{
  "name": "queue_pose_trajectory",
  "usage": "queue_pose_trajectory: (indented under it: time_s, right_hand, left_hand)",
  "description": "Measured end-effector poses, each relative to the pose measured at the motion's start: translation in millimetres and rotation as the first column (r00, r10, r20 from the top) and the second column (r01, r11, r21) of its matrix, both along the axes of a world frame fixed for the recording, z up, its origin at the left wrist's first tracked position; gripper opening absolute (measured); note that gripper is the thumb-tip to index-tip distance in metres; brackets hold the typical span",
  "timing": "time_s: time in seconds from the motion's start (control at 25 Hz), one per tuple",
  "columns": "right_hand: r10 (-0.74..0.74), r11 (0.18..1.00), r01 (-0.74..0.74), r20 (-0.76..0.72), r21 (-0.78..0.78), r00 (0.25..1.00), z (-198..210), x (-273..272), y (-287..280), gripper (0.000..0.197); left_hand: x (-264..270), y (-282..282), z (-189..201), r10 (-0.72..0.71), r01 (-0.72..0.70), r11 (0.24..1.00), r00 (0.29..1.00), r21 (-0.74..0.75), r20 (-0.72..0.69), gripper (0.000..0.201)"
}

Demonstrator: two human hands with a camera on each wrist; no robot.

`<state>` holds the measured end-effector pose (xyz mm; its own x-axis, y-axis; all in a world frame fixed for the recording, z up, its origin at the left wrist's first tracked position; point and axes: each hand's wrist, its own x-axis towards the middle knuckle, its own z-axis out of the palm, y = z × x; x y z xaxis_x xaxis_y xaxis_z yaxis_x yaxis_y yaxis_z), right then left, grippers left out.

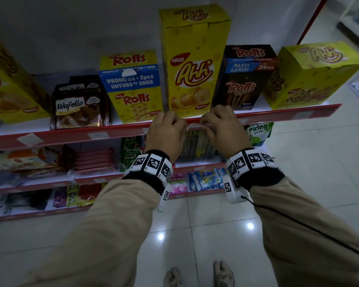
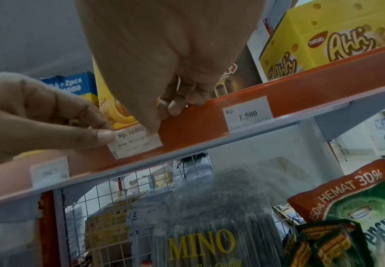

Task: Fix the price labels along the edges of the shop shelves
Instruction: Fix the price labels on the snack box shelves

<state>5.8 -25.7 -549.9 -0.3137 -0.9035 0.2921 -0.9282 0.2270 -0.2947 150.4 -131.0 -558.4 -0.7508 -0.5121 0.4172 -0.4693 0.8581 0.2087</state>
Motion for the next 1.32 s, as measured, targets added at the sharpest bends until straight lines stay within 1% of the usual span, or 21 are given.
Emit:
queue_pose_trajectory:
  time_s: [0.12, 0.24, 0.4, 0.56, 0.68, 0.76, 0.88, 0.96, 1.04, 1.16, 1.24, 1.32]
  right_hand:
    - [-0.007, 1.000, 0.007, -0.030, 0.020, 1.000, -1, 1, -1, 0.015]
    - [-0.027, 0.999, 0.028, -0.021, 0.032, 0.999, -3, 3, 0, 0.017]
    - [-0.031, 0.998, 0.034, -0.045, 0.062, 0.998, -2, 2, 0, 0.019]
    - [-0.026, 0.999, 0.028, -0.050, 0.038, 0.998, -3, 2, 1, 0.019]
    - [-0.043, 0.999, 0.044, -0.030, 0.025, 0.999, -5, 3, 3, 0.021]
    - [-0.045, 0.998, 0.045, -0.025, 0.034, 0.999, -6, 2, 3, 0.021]
    - [-0.030, 0.999, 0.030, -0.019, -0.023, 0.999, -4, 2, 4, 0.020]
    - [-0.035, 0.996, 0.033, -0.015, -0.079, 0.999, -4, 2, 7, 0.019]
    - [-0.027, 0.995, 0.026, -0.014, -0.100, 1.000, -4, 3, 9, 0.019]
    - [-0.017, 0.997, 0.016, -0.017, -0.076, 1.000, -2, 3, 8, 0.022]
    - [-0.018, 0.997, 0.015, -0.037, -0.082, 0.999, -2, 4, 6, 0.022]
    - [-0.006, 0.996, 0.002, -0.043, -0.084, 0.999, -2, 7, 4, 0.023]
  left_hand:
    - [-1, 0, 1, 0.021, -0.021, 1.000, 0.999, -0.012, 0.038, 0.018]
    - [-1, 1, 2, 0.025, -0.024, 1.000, 0.998, -0.008, 0.061, 0.020]
    - [1, 1, 2, 0.017, -0.016, 1.000, 0.998, -0.006, 0.052, 0.020]
    - [1, 0, 1, 0.005, -0.005, 1.000, 0.999, -0.019, 0.032, 0.017]
    - [0, -1, 1, 0.010, -0.011, 1.000, 0.995, 0.012, 0.102, 0.020]
    - [1, -2, 0, 0.007, -0.009, 1.000, 0.995, 0.013, 0.103, 0.018]
    - [0, -1, 1, 0.010, -0.011, 1.000, 0.998, 0.014, 0.055, 0.016]
    - [1, 1, 1, 0.020, -0.022, 0.999, 0.998, 0.038, 0.051, 0.015]
    - [3, 1, 1, 0.027, -0.030, 0.999, 0.998, 0.044, 0.056, 0.014]
    - [6, 1, 3, 0.022, -0.026, 0.998, 0.998, 0.063, 0.060, 0.020]
    - [9, 2, 5, 0.013, -0.018, 0.996, 0.998, 0.083, 0.059, 0.027]
    - [12, 4, 7, 0.018, -0.026, 0.995, 0.996, 0.093, 0.088, 0.034]
